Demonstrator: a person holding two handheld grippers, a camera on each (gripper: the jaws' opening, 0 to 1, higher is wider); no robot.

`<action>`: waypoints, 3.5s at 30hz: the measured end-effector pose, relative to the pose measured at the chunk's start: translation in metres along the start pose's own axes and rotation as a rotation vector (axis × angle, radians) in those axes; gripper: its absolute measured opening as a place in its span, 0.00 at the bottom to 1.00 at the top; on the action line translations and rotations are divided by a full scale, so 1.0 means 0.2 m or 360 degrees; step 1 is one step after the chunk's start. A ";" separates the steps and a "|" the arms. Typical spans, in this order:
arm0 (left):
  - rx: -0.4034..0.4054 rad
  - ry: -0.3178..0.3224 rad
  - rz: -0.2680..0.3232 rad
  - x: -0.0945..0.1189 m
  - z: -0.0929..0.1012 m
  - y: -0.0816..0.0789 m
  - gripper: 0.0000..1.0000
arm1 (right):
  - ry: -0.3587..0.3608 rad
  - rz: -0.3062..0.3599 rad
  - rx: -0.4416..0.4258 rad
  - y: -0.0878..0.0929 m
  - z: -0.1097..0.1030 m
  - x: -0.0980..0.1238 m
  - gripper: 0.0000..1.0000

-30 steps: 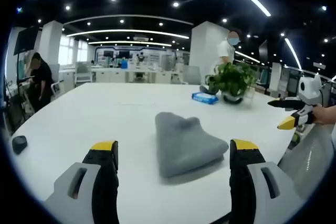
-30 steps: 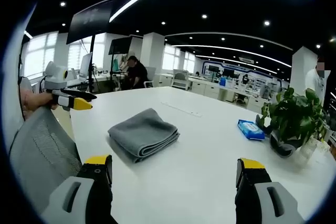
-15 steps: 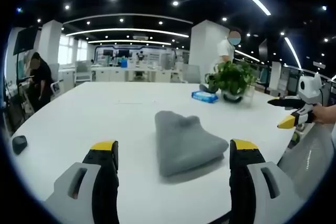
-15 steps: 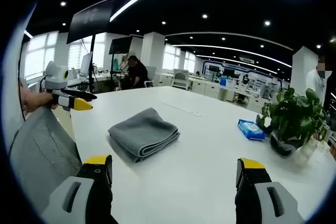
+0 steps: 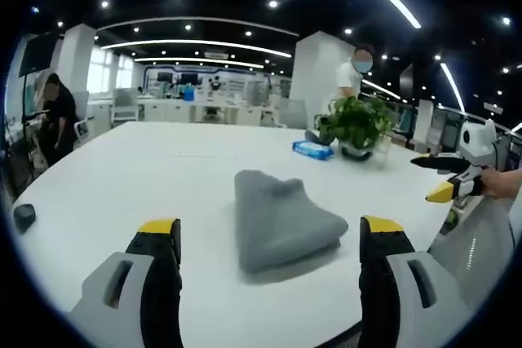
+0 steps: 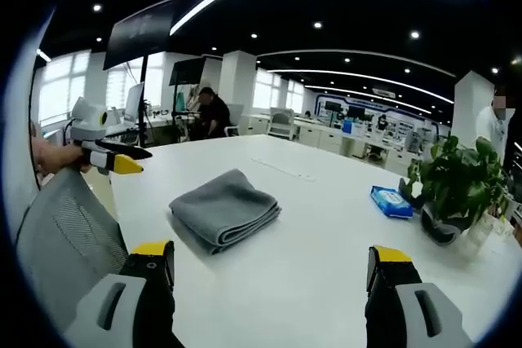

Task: Open the folded towel by lifting each exposed corner and separating the folded layers until the towel lies flat within the target outline without major curled edges

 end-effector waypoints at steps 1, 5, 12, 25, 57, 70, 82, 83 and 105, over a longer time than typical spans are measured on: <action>-0.0002 0.0015 -0.0012 0.00 0.00 0.00 0.91 | 0.0000 -0.0010 0.0017 0.00 0.00 0.00 1.00; 0.0000 0.0083 -0.0091 -0.02 0.01 0.00 0.88 | 0.0024 -0.0057 0.0108 -0.01 -0.01 -0.02 1.00; -0.0174 0.0143 -0.0213 -0.10 -0.02 0.01 0.71 | 0.0033 -0.0036 0.0102 -0.07 0.00 -0.09 1.00; -0.0843 0.0466 -0.0300 -0.34 0.16 -0.02 0.54 | -0.0020 -0.0083 -0.0039 -0.09 -0.03 -0.27 0.80; -0.1824 0.0682 -0.0333 -0.64 0.56 0.14 0.06 | -0.0104 -0.0256 -0.1036 0.14 -0.07 -0.47 0.62; -0.1730 0.0709 -0.0225 -0.51 0.65 0.00 0.05 | -0.0282 -0.0249 -0.1720 0.22 -0.10 -0.43 0.49; -0.1806 0.0836 -0.0153 -0.34 0.77 -0.07 0.05 | -0.0355 -0.0278 -0.1971 0.24 -0.10 -0.44 0.29; -0.1802 0.0857 -0.0158 -0.33 0.78 -0.07 0.05 | -0.0339 -0.0282 -0.1972 0.24 -0.09 -0.44 0.28; -0.0689 0.0975 -0.0243 -0.24 0.62 -0.07 0.21 | -0.0057 -0.0439 -0.1037 0.24 -0.09 -0.48 0.04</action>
Point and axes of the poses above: the point that each gripper's makers call its tool centre point, and the gripper's own axes: x roughly backward along the fingers, z roughly to its right, y roughly out of its underside, the point moved 8 cm from there along x, roughly backward along the fingers, and after that the axes turned 15 degrees about -x, right-handed, at the moved point
